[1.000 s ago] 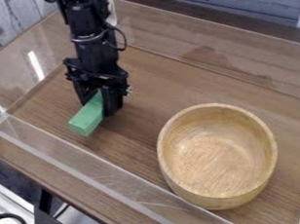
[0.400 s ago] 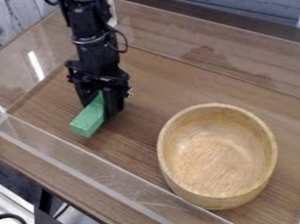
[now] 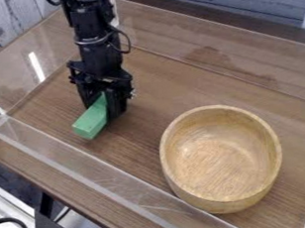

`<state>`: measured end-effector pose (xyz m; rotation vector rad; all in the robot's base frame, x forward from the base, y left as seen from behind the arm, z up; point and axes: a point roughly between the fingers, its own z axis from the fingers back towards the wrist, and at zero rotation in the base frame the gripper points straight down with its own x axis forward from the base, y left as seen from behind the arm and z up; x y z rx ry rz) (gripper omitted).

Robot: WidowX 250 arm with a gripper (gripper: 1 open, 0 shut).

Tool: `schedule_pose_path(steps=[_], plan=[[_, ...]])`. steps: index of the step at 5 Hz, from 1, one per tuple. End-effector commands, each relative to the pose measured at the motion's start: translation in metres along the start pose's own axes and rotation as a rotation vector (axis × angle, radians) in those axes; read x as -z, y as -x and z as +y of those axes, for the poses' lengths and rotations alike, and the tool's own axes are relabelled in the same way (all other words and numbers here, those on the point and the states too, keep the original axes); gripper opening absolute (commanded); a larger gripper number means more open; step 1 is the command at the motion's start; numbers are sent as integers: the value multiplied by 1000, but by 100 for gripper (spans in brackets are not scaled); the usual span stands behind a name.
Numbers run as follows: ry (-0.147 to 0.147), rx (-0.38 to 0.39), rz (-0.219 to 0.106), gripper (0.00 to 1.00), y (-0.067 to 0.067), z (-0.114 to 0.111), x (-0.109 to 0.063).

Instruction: Remove the green block from inside the brown bowl and put it on the table

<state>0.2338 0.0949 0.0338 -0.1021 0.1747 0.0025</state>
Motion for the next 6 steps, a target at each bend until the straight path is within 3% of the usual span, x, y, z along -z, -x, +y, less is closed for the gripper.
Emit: schedule_pose_path(steps=[1, 2, 3, 5, 6], plan=[[-22, 5, -48, 100, -10, 2, -17], [-18, 0, -52, 100, -9, 1, -22], [-16, 3, -79, 100, -9, -1, -39], [-23, 11, -180, 100, -9, -16, -99], [-27, 22, -178, 100, -4, -19, -97]])
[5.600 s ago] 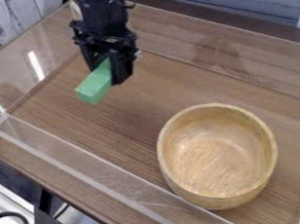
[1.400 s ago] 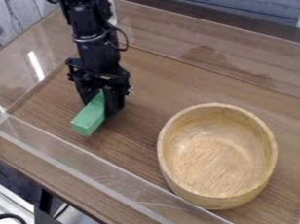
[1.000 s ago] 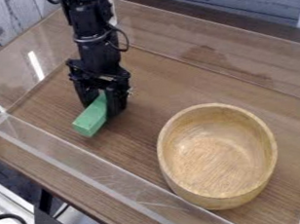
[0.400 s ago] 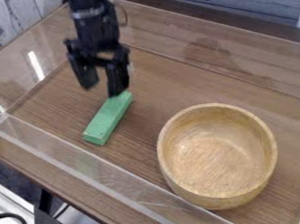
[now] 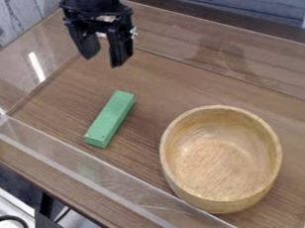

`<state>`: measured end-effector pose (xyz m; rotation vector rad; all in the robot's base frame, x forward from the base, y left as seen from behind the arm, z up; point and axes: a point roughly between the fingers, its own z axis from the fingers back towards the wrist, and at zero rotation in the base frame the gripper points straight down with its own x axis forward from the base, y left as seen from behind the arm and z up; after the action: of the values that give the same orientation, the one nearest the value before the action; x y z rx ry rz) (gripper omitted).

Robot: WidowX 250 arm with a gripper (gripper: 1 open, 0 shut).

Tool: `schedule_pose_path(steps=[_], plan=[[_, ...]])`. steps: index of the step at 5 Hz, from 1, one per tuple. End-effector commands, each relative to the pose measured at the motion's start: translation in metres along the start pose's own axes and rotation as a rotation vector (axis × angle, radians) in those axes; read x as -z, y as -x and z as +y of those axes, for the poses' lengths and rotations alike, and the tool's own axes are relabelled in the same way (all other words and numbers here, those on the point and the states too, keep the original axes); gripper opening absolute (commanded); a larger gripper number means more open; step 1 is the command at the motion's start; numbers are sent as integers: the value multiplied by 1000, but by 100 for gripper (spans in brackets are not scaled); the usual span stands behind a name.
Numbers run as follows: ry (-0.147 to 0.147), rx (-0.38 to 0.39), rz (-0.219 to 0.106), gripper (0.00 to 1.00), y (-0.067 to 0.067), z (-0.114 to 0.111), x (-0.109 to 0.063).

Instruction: Remove the green block from inside the brown bowl and put it on the table

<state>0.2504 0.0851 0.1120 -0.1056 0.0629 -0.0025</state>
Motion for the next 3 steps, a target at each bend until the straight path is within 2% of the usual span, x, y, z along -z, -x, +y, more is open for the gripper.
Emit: schedule_pose_path(steps=[1, 3], plan=[[-36, 16, -45, 100, 0, 0, -9], [-47, 16, -5, 100, 7, 9, 18]])
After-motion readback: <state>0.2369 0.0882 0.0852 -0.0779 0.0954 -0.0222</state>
